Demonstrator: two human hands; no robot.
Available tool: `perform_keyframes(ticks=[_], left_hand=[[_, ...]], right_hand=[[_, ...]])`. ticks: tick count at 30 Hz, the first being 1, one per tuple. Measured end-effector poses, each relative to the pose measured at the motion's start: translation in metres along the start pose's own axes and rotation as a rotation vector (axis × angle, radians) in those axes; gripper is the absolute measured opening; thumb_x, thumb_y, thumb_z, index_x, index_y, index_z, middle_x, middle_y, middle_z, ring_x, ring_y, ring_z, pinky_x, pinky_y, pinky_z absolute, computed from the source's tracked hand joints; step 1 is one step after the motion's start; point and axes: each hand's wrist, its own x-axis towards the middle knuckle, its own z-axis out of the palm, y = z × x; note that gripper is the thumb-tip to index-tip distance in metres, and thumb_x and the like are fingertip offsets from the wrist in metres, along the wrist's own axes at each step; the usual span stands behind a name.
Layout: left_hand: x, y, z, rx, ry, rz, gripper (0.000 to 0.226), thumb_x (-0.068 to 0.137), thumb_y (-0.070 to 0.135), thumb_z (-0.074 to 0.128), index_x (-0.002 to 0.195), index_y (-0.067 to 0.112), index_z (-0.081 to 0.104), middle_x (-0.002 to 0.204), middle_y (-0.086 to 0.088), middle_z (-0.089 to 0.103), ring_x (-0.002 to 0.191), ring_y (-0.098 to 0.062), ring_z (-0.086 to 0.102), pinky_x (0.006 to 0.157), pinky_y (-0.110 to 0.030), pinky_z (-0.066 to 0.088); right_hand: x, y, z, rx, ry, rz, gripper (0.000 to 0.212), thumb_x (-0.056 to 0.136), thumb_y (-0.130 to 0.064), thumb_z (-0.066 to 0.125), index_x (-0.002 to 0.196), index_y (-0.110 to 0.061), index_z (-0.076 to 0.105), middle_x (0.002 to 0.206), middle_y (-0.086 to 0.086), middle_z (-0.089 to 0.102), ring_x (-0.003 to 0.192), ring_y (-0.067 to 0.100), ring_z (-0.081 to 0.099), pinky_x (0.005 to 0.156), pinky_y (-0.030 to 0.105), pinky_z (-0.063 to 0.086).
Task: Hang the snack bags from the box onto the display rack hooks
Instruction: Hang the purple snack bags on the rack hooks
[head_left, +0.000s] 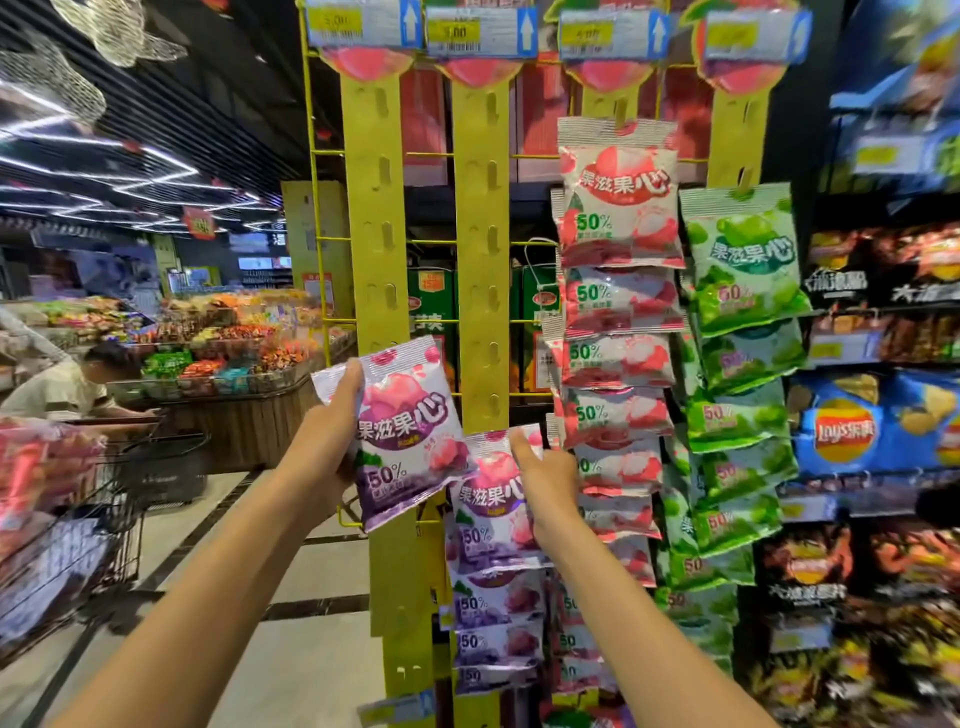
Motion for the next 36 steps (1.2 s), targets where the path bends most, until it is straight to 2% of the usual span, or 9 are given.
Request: perform_keyframes(ticks=[10,22,25,27,28,29,31,34,36], left_hand=[[-0.002,-0.008,-0.004,-0.018,0.08,-0.051,0.055,0.09,0.06,0.037,0.103,0.013,0.063,0.096,-0.011,0.072,0.086,-0.023,0.068,0.062,-0.031,0.049],[-0.013,-0.008,0.004,-0.054,0.06,-0.085,0.057,0.087,0.063,0.042,0.105,0.011,0.062,0.102,-0.012,0.072,0.093,-0.029,0.068,0.082,-0.04,0.054],[-0.017,-0.011,0.011,-0.069,0.027,-0.07,0.056,0.089,0.058,0.043,0.11,0.011,0.063,0.099,-0.012,0.073,0.087,-0.025,0.07,0.068,-0.033,0.055],[-0.018,-0.016,0.014,-0.071,0.009,-0.07,0.052,0.091,0.056,0.043,0.111,0.012,0.063,0.096,-0.009,0.073,0.081,-0.021,0.07,0.058,-0.028,0.053],[-0.017,-0.019,0.016,-0.072,0.007,-0.074,0.05,0.091,0.055,0.044,0.11,0.013,0.062,0.093,-0.008,0.073,0.078,-0.02,0.07,0.054,-0.026,0.053],[-0.017,-0.022,0.017,-0.067,0.008,-0.081,0.047,0.091,0.055,0.044,0.106,0.014,0.062,0.089,-0.006,0.073,0.075,-0.019,0.069,0.053,-0.026,0.052],[-0.017,-0.025,0.021,-0.038,-0.011,-0.115,0.048,0.089,0.056,0.046,0.097,0.013,0.064,0.08,-0.005,0.073,0.074,-0.021,0.069,0.06,-0.03,0.053],[-0.013,-0.029,0.031,0.004,-0.05,-0.141,0.052,0.086,0.06,0.048,0.091,0.012,0.064,0.08,-0.007,0.072,0.079,-0.024,0.068,0.072,-0.034,0.054],[-0.014,-0.024,0.041,0.032,-0.081,-0.135,0.06,0.083,0.064,0.048,0.103,0.011,0.065,0.09,-0.008,0.073,0.086,-0.026,0.068,0.078,-0.038,0.055]], right_hand=[[-0.011,0.016,0.002,-0.167,0.07,-0.012,0.057,0.093,-0.033,0.057,0.05,-0.015,0.024,0.045,-0.001,0.025,0.041,0.016,0.022,0.044,0.027,0.013],[-0.03,0.027,0.008,-0.231,0.065,0.012,0.056,0.092,-0.048,0.048,0.053,-0.017,0.024,0.052,0.0,0.027,0.046,0.012,0.023,0.044,0.027,0.013],[-0.037,0.035,0.01,-0.241,0.038,0.022,0.048,0.095,-0.039,0.047,0.056,-0.016,0.03,0.055,-0.001,0.031,0.048,0.012,0.026,0.047,0.025,0.019],[-0.052,0.035,0.004,-0.272,-0.004,-0.006,0.028,0.096,-0.035,0.046,0.075,-0.016,0.044,0.071,0.002,0.044,0.061,0.015,0.04,0.06,0.026,0.033],[-0.06,0.034,-0.002,-0.29,-0.022,-0.035,0.02,0.096,-0.034,0.046,0.096,-0.014,0.05,0.091,0.007,0.052,0.08,0.019,0.051,0.072,0.031,0.04],[-0.067,0.03,-0.008,-0.316,-0.022,-0.068,0.033,0.097,-0.03,0.045,0.123,-0.011,0.047,0.117,0.009,0.052,0.108,0.023,0.051,0.09,0.037,0.042],[-0.08,0.013,-0.025,-0.322,0.014,-0.218,0.051,0.098,-0.019,0.043,0.145,-0.011,0.028,0.148,0.003,0.033,0.137,0.02,0.029,0.11,0.034,0.027],[-0.073,-0.025,-0.043,-0.397,0.005,-0.546,0.041,0.096,-0.007,0.041,0.137,-0.011,0.041,0.138,0.001,0.046,0.124,0.01,0.04,0.1,0.013,0.026],[-0.054,-0.053,-0.047,-0.529,-0.001,-0.773,0.035,0.095,-0.006,0.045,0.13,-0.009,0.05,0.129,0.003,0.053,0.117,0.013,0.045,0.095,0.01,0.024]])
